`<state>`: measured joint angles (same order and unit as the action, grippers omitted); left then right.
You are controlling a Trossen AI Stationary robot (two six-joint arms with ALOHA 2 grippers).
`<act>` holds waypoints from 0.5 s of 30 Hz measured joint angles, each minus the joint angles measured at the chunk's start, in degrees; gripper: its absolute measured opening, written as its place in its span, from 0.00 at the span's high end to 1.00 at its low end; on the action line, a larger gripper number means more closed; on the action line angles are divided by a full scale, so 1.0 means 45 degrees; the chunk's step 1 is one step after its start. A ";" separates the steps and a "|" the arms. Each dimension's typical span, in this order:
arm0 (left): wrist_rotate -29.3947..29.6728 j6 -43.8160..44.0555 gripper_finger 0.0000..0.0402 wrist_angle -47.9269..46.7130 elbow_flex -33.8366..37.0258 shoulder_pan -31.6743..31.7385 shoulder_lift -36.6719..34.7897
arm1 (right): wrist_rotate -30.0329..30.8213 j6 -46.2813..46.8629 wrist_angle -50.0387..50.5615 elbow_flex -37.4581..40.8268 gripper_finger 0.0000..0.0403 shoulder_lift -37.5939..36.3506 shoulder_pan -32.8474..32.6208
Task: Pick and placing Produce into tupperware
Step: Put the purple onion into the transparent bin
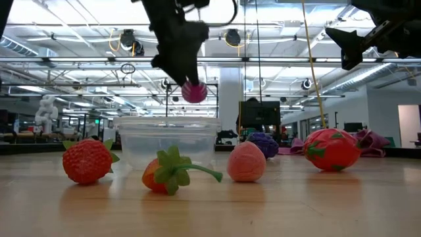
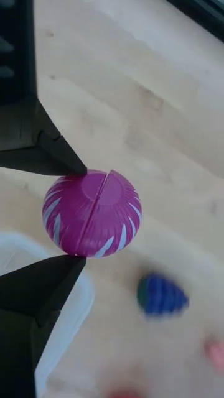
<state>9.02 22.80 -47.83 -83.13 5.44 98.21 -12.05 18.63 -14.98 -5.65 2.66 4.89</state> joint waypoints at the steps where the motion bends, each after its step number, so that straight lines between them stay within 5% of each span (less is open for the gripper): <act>1: 0.0001 0.0092 0.50 -0.0015 -0.0004 -0.0243 -0.0055 | 0.0000 0.0000 0.0000 0.0000 0.28 0.0000 0.0000; 15: 0.0185 0.2527 0.50 -0.0078 -0.0002 -0.4091 -0.0036 | 0.0000 0.0039 -0.0038 0.0000 0.28 0.0000 0.0000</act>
<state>9.86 34.18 -48.18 -83.13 -12.97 98.05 -12.05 18.81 -15.15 -5.65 2.66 4.89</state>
